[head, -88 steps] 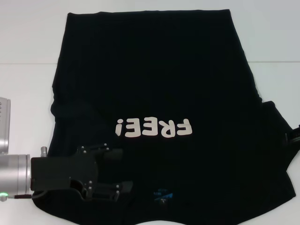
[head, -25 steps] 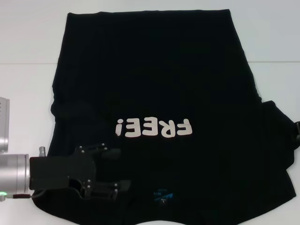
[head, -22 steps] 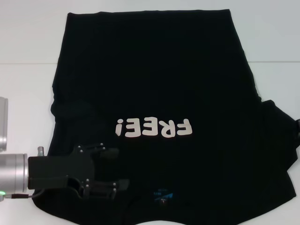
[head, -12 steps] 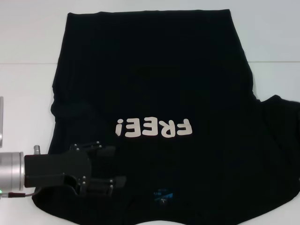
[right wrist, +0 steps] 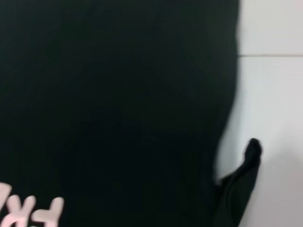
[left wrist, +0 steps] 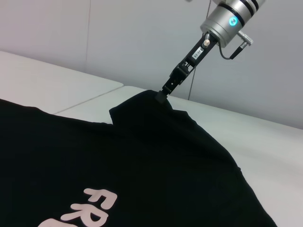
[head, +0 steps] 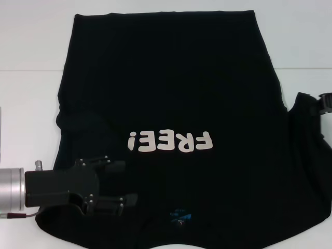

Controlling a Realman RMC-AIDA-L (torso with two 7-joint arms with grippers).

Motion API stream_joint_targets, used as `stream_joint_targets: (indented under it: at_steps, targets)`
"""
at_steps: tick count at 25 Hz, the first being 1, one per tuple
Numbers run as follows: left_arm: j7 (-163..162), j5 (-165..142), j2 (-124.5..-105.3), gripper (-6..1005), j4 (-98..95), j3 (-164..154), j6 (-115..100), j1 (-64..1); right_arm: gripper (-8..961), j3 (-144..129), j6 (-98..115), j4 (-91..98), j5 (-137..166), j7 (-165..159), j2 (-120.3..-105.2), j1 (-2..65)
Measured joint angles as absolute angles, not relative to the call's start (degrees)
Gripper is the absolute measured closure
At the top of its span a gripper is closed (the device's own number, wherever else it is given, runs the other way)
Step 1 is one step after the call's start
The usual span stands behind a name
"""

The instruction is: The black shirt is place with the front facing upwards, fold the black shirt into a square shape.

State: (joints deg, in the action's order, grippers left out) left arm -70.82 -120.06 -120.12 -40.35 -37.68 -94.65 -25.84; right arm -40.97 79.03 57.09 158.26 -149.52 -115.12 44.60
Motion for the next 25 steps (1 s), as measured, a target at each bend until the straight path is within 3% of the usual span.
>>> stream_joint_targets:
  at_steps: [9,14,17,25]
  targets:
    - [-70.82,-120.14,-120.05,125,-40.15,-37.71,-94.25,-25.63,909,-46.88,80.19,56.58,153.35,-148.22,-117.28,46.61]
    - [-70.73,-119.98,-120.05,124,-39.91,-37.71,-93.99,-25.39,836,-48.67,79.93,54.95,150.38,-147.11,-118.05,46.99]
    - [-70.75,-119.69,-120.26,123,-39.74,-36.7,-93.69,-24.94,792,-47.95,79.79,53.0,146.1,-145.11,-117.88,46.77]
    - [-75.21,-119.14,-121.93,123,-38.65,-22.48,-94.14,-24.75,654,-42.79,79.88,45.91,130.22,-133.06,-115.72,41.85]
